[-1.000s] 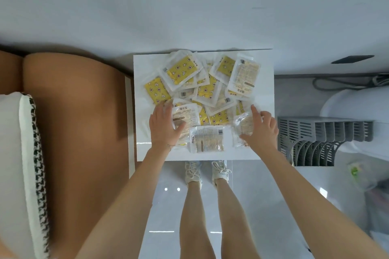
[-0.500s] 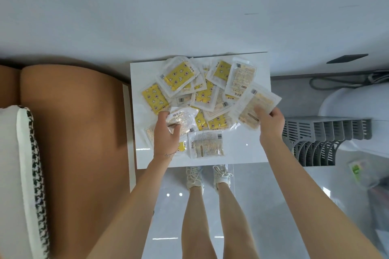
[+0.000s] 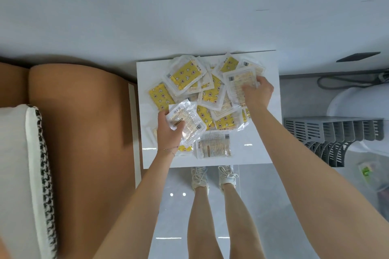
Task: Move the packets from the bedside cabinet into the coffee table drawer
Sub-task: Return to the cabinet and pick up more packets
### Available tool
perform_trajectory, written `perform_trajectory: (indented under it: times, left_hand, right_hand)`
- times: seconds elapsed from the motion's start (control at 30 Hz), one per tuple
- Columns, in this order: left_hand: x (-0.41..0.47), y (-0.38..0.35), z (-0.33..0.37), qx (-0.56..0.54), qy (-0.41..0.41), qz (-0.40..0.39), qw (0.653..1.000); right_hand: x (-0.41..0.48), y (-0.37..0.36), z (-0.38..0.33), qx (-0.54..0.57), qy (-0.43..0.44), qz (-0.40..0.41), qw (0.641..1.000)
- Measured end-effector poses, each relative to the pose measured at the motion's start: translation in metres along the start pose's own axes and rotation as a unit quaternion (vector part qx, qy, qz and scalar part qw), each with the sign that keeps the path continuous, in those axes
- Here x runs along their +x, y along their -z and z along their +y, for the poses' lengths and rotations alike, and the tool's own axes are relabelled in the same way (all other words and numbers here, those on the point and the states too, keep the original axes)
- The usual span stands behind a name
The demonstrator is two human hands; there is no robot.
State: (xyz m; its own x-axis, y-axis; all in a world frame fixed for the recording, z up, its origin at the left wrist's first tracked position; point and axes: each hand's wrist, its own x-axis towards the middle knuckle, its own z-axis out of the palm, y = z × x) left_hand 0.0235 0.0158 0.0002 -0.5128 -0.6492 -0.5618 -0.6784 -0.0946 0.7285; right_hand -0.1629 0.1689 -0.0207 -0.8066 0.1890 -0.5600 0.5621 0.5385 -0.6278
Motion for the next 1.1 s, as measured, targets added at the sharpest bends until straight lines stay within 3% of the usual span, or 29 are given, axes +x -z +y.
perform_trajectory:
  times: [0.13,0.43,0.63,0.8,0.93,1.1]
  left_hand:
    - [0.000,0.000,0.004,-0.055,0.036,0.029,0.997]
    - [-0.002,0.009,0.001,-0.166,0.071,0.017,0.983]
    - [-0.012,0.019,0.000,-0.169,0.088,0.036,0.981]
    - [-0.036,0.033,0.001,-0.168,0.081,0.025,0.982]
    - [-0.062,0.060,-0.005,-0.104,0.081,0.001,0.991]
    - [-0.107,0.101,-0.001,-0.127,0.088,-0.002,0.988]
  right_hand:
    - [-0.002,0.003,-0.003,-0.005,0.013,0.021,1.000]
    - [-0.033,0.015,0.005,0.070,0.038,0.085,0.993]
    - [-0.074,0.030,0.014,0.215,-0.107,-0.044,0.970]
    - [-0.121,0.039,0.026,0.178,-0.111,-0.188,0.960]
    - [-0.167,0.055,0.028,0.165,-0.123,-0.218,0.954]
    - [-0.229,0.080,0.018,0.116,-0.080,-0.210,0.968]
